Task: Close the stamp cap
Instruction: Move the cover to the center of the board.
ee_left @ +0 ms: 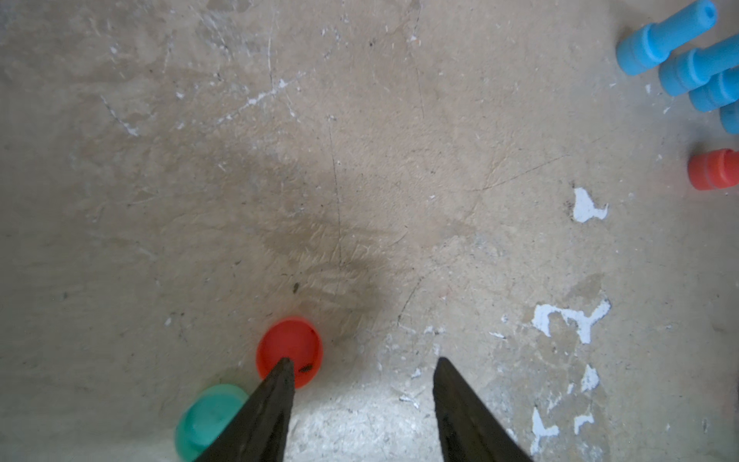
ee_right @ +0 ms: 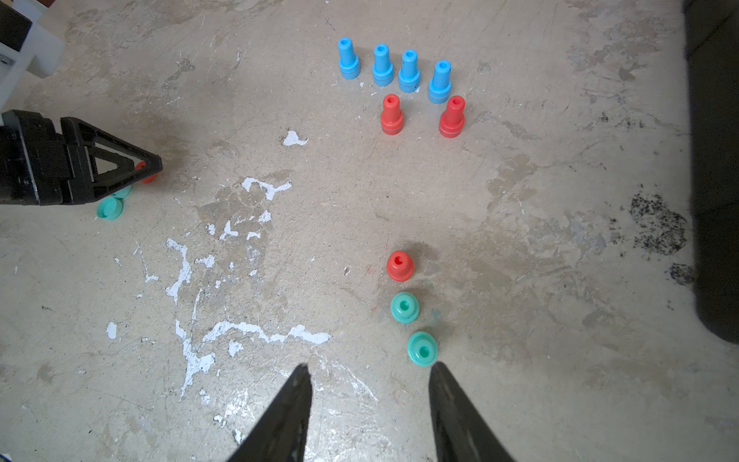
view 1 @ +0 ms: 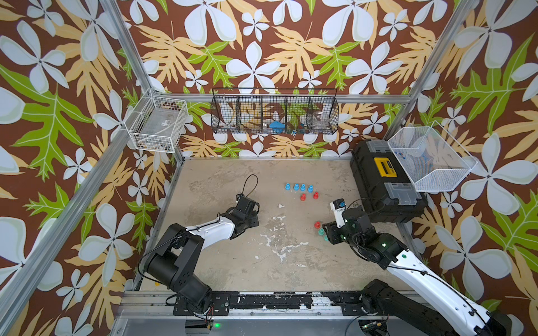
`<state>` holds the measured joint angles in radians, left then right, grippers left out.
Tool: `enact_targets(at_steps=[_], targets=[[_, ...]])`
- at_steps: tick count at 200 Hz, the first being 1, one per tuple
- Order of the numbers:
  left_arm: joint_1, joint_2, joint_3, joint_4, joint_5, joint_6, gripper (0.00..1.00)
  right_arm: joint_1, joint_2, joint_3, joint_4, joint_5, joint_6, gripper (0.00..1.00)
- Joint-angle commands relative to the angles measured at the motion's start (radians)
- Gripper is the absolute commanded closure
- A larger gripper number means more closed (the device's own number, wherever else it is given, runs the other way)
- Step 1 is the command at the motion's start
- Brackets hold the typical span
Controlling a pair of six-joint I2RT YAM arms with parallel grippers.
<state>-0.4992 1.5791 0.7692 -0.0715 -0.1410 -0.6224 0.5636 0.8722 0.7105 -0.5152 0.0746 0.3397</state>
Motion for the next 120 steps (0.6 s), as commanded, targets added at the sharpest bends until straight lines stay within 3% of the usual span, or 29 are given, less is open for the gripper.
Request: enact_targets(at_steps=[1,80,120], targets=[[0.003,0.016,-0.002,0.024,0.013,0.006,0.42,0.001,0.003,0.0,0.028,-0.006,0.006,0.51],[-0.011,0.056,-0.002,0.026,0.063,0.008,0.44,0.001,-0.003,-0.005,0.031,0.002,0.012,0.51],[-0.108,0.071,-0.002,0.032,0.047,-0.009,0.44,0.001,-0.006,-0.004,0.032,0.008,0.012,0.51]])
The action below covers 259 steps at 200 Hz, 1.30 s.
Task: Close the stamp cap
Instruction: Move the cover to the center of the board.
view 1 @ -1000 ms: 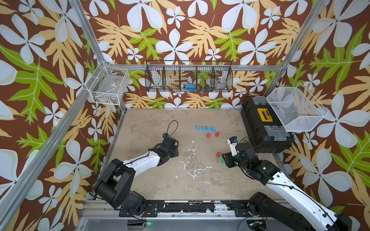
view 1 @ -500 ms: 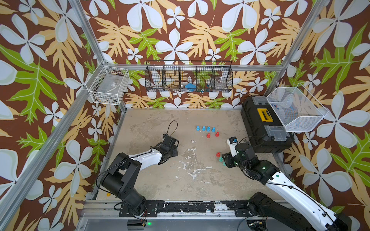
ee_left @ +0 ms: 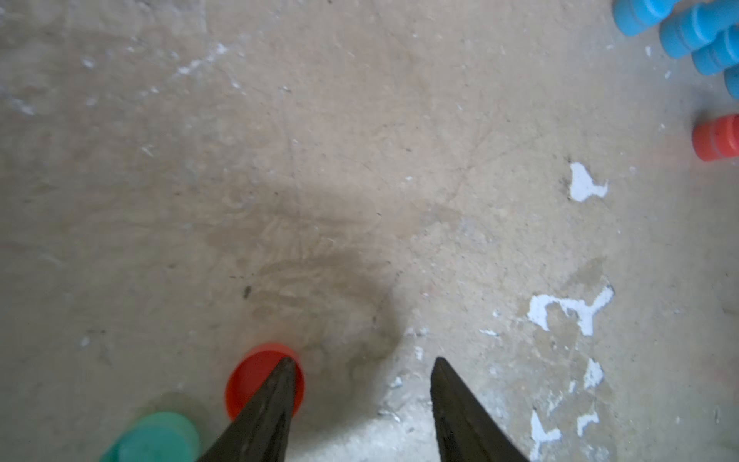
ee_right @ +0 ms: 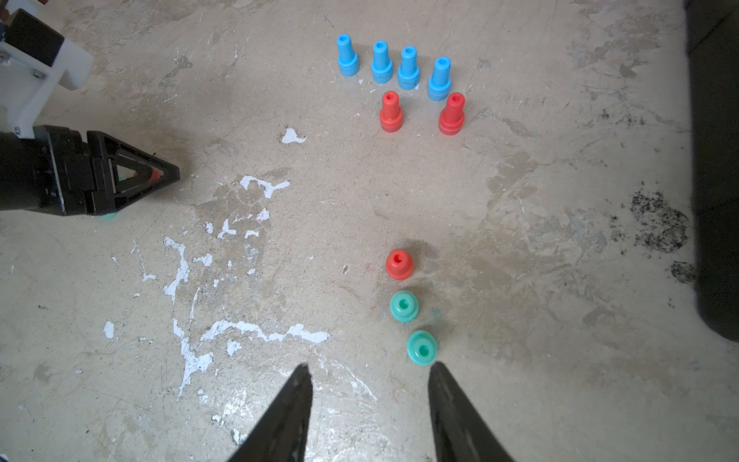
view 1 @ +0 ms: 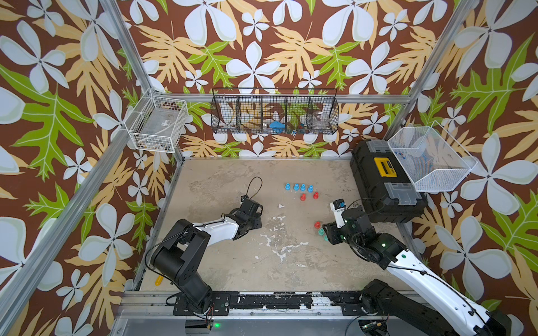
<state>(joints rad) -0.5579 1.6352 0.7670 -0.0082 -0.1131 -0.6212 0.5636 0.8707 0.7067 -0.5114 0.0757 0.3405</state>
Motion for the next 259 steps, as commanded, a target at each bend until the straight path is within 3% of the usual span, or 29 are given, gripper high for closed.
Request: enact_targets(at_steps=[1,76,147,191,259], targets=[[-0.052,0.017,0.0,-0.032,0.019,-0.011,0.44,0.001,-0.005,0.0,0.027,0.007,0.012,0.51],[-0.271,0.111,0.128,-0.028,0.0,-0.081,0.44,0.001,-0.016,-0.001,0.023,0.036,0.021,0.52],[-0.301,0.071,0.196,-0.096,-0.036,-0.051,0.44,0.001,0.053,0.002,0.004,0.072,0.025,0.5],[-0.301,-0.042,0.165,-0.134,-0.05,-0.033,0.43,-0.006,0.156,0.033,-0.007,0.067,0.013,0.49],[-0.288,-0.4,0.063,-0.242,-0.128,0.021,0.41,-0.032,0.408,0.154,-0.004,0.069,-0.046,0.52]])
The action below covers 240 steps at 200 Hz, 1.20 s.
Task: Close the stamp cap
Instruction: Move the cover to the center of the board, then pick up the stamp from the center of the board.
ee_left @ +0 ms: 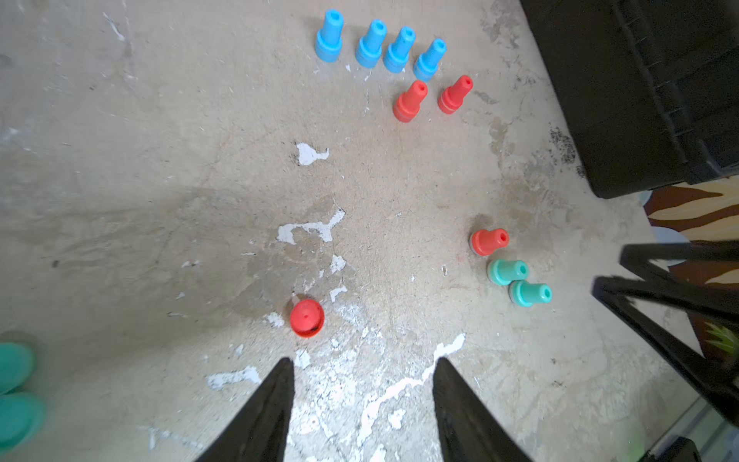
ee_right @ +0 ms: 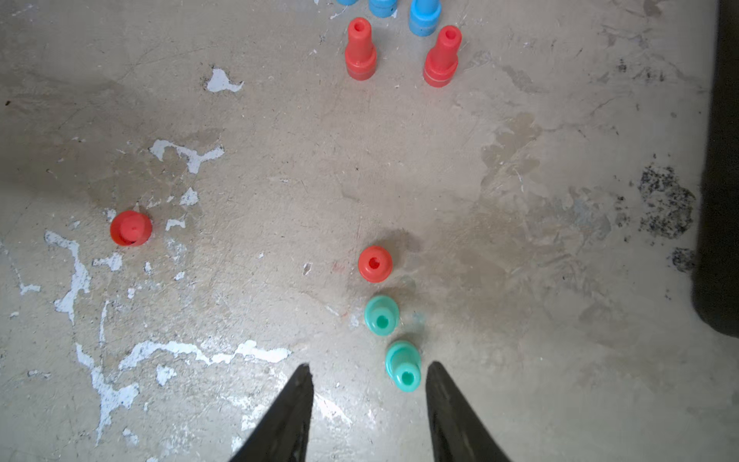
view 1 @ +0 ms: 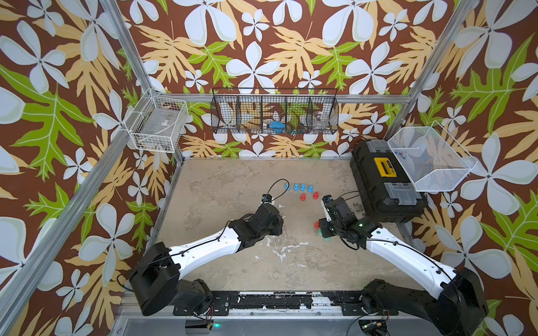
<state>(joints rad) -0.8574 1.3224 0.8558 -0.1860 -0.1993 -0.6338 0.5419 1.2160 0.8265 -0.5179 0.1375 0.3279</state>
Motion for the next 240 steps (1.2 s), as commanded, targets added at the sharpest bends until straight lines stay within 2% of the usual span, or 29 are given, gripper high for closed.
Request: enact_targets(at_steps=[1,44,77,149,240], targets=[[0.012,-0.092,-0.028,-0.066,-0.042,0.034,0.41,-0.011,0.067,0.036,0.002,0.006,-0.034,0.52],[0.078,-0.297,-0.103,-0.119,-0.031,0.047,0.41,-0.03,0.201,0.069,0.018,-0.01,-0.046,0.52],[0.111,-0.379,-0.134,-0.166,-0.031,0.063,0.4,-0.029,0.267,0.066,0.046,-0.007,-0.045,0.53],[0.129,-0.479,-0.19,-0.206,-0.031,0.052,0.4,-0.031,0.365,0.106,0.074,0.0,-0.056,0.57],[0.132,-0.543,-0.21,-0.247,-0.048,0.051,0.4,-0.036,0.438,0.128,0.09,0.002,-0.056,0.69]])
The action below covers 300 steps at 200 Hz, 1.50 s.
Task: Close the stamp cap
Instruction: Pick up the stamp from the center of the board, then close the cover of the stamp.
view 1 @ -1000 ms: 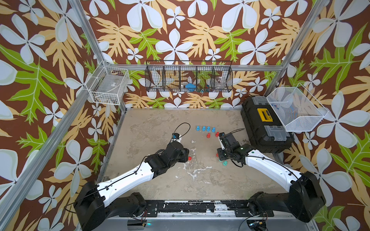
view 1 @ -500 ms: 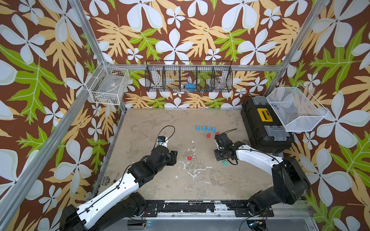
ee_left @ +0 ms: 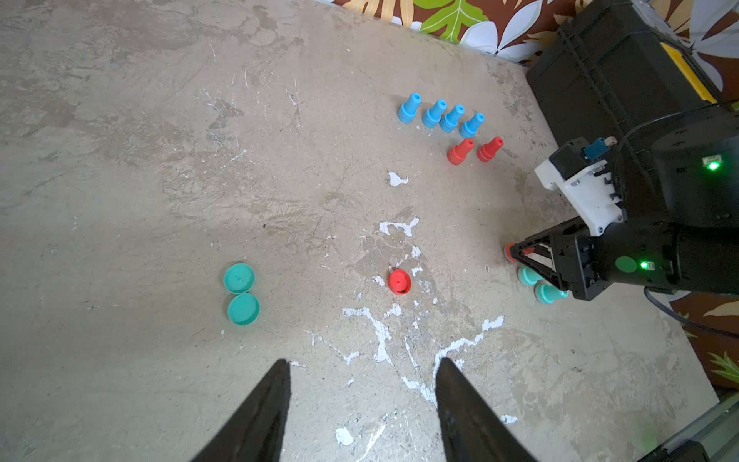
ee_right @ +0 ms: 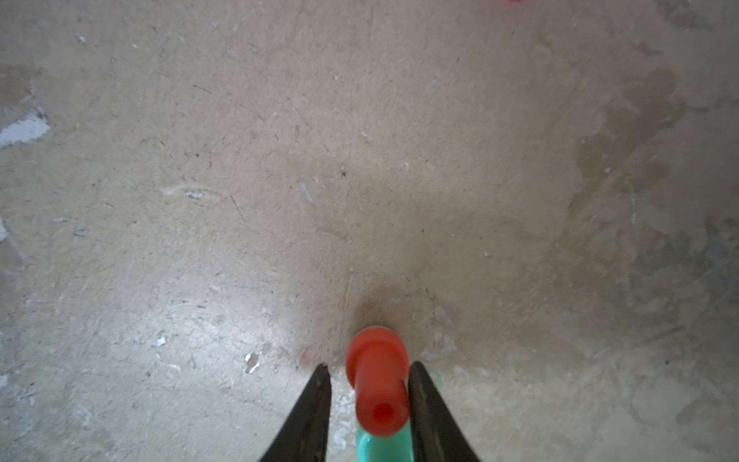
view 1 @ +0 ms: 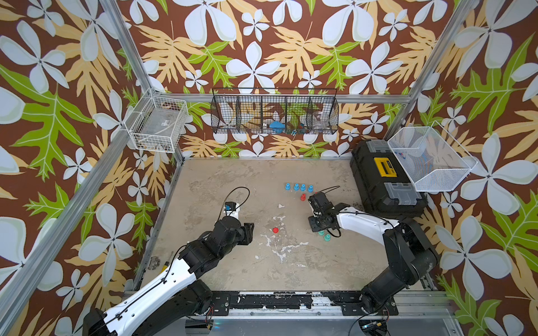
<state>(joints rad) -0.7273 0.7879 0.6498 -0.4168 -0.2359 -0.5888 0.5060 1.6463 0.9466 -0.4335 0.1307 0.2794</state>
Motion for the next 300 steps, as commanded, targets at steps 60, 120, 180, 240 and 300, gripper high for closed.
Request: enact_targets(at_steps=[60,120,180,240,300], targets=[[0.007,-0.033,-0.003,-0.031,-0.019,0.007,0.4,-0.001,0.005,0.04,-0.016,0.007,-0.008,0.89],[0.009,-0.046,-0.003,-0.041,-0.019,0.003,0.4,0.011,-0.053,0.083,-0.054,-0.003,-0.006,0.94],[0.009,-0.052,0.003,-0.05,-0.026,0.001,0.4,0.11,-0.119,0.113,-0.08,-0.014,0.034,0.94],[0.014,-0.06,-0.009,-0.053,-0.031,-0.003,0.4,0.276,-0.081,0.164,-0.066,-0.035,0.095,0.94],[0.015,-0.082,-0.033,-0.035,-0.031,-0.002,0.39,0.392,0.075,0.235,-0.035,-0.042,0.121,0.94]])
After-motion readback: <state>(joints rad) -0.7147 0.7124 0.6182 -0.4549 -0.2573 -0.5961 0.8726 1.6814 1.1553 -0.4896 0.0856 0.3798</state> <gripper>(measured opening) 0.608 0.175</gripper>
